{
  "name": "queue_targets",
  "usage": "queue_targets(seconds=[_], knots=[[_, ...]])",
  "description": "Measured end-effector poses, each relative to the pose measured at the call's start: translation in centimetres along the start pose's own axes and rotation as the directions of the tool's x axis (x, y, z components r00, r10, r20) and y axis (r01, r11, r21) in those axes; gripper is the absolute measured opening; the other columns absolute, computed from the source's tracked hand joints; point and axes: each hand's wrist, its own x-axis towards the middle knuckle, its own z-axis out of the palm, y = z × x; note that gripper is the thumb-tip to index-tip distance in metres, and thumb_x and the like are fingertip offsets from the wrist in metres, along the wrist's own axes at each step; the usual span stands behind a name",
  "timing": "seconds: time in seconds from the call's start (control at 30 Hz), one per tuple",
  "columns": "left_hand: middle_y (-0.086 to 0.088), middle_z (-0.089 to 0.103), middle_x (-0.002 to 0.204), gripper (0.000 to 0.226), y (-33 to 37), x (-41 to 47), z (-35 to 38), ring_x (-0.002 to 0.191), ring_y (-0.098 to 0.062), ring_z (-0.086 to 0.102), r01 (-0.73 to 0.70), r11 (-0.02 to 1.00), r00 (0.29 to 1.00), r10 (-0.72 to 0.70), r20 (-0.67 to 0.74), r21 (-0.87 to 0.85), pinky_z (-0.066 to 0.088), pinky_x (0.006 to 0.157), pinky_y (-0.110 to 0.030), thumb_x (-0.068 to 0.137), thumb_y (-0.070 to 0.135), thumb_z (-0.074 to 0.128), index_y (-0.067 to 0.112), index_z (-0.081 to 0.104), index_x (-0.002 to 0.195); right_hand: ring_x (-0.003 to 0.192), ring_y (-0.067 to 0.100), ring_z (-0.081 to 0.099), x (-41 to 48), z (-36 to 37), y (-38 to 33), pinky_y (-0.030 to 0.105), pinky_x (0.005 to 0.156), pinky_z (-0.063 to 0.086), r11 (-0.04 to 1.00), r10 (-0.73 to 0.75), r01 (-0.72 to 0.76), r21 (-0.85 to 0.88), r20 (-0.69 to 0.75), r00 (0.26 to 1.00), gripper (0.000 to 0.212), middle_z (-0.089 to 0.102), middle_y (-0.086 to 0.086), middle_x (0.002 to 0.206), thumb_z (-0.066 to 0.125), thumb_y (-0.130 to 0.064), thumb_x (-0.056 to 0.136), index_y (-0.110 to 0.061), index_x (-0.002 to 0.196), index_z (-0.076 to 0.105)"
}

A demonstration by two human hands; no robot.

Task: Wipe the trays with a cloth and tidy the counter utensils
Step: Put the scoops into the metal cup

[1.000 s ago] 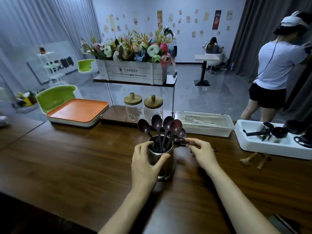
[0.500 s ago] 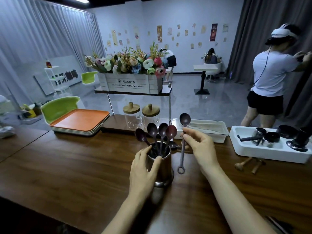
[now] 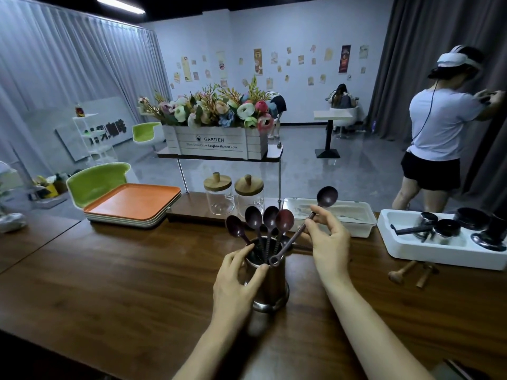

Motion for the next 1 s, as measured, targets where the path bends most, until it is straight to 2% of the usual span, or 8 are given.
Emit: queue_targets(seconds=[0.1,0.23,0.4,0.5,0.63,0.8,0.87,1.0], knots=[[0.022,0.058,0.112,0.043,0.0,0.1,0.1,0.104,-0.004,0.062,-0.003,1.000,1.000,0.003,-0.016,-0.002,0.051,0.084,-0.026,0.077,0.066,0.063,0.055,0.061,0.119,0.081,0.014,0.073,0.0,0.0,0.1,0.026,0.072,0.060,0.999,-0.032,0.033,0.031,-0.035,0.999,0.029,0.065,-0.002,0.101,0.062,-0.002,0.096,-0.014,0.122,0.067],[0.021,0.057,0.109,0.042,-0.1,0.1,0.3,0.101,-0.005,0.061,-0.010,1.000,0.999,0.010,-0.032,-0.007,0.048,0.082,-0.021,0.077,0.065,0.062,0.056,0.061,0.118,0.083,0.012,0.073,0.2,0.0,0.3,0.026,0.073,0.060,0.997,-0.070,0.072,0.039,-0.045,0.997,0.027,0.069,-0.013,0.091,0.061,-0.001,0.096,-0.011,0.120,0.067],[0.019,0.058,0.110,0.046,-0.2,0.0,0.4,0.104,-0.007,0.062,-0.009,1.000,0.999,0.009,-0.042,0.002,0.051,0.085,-0.027,0.078,0.064,0.062,0.051,0.062,0.122,0.082,0.015,0.071,0.1,0.3,2.0,0.039,0.079,0.061,0.972,-0.090,0.114,-0.207,0.120,0.989,0.025,0.071,-0.007,0.089,0.068,-0.004,0.090,-0.024,0.104,0.072],[0.020,0.058,0.112,0.046,-0.2,0.0,0.4,0.106,-0.006,0.061,-0.020,1.000,0.999,0.022,-0.049,0.024,0.052,0.084,-0.028,0.079,0.064,0.062,0.049,0.062,0.122,0.086,0.006,0.068,-0.6,0.4,2.9,0.030,0.080,0.057,0.899,-0.097,0.188,-0.396,0.240,0.966,0.025,0.072,-0.013,0.090,0.073,-0.011,0.087,-0.031,0.101,0.072],[0.019,0.057,0.109,0.044,-0.2,0.2,0.4,0.104,-0.005,0.061,-0.048,0.996,0.996,0.052,-0.068,0.069,0.051,0.082,-0.024,0.079,0.063,0.064,0.043,0.065,0.118,0.085,0.000,0.065,-1.5,0.2,3.2,0.012,0.072,0.049,0.864,-0.089,0.214,-0.456,0.279,0.956,0.020,0.071,-0.020,0.089,0.073,-0.015,0.088,-0.032,0.100,0.073],[0.018,0.055,0.106,0.043,-0.4,0.5,0.8,0.100,-0.006,0.060,-0.070,0.993,0.991,0.080,-0.104,0.097,0.050,0.080,-0.024,0.079,0.064,0.065,0.039,0.065,0.114,0.097,-0.006,0.064,-1.6,0.0,3.5,0.014,0.083,0.049,0.811,-0.142,0.300,-0.503,0.329,0.934,0.016,0.072,-0.021,0.099,0.069,-0.022,0.093,-0.028,0.106,0.077],[0.017,0.054,0.105,0.043,-0.5,0.7,1.1,0.098,-0.007,0.059,-0.085,0.989,0.987,0.100,-0.124,0.121,0.050,0.079,-0.027,0.080,0.065,0.065,0.036,0.066,0.112,0.096,-0.008,0.063,-1.8,-0.1,3.6,0.011,0.079,0.048,0.784,-0.154,0.330,-0.526,0.349,0.924,0.018,0.071,-0.021,0.101,0.066,-0.027,0.094,-0.029,0.108,0.077],[0.012,0.052,0.113,0.049,-0.9,1.0,1.7,0.104,-0.014,0.056,-0.093,0.977,0.980,0.124,-0.156,0.194,0.049,0.083,-0.030,0.081,0.069,0.061,0.029,0.066,0.110,0.102,-0.007,0.061,-1.6,-0.3,3.8,0.007,0.078,0.047,0.815,-0.049,0.288,-0.503,0.435,0.899,0.022,0.064,-0.020,0.111,0.063,-0.033,0.096,-0.034,0.114,0.075]])
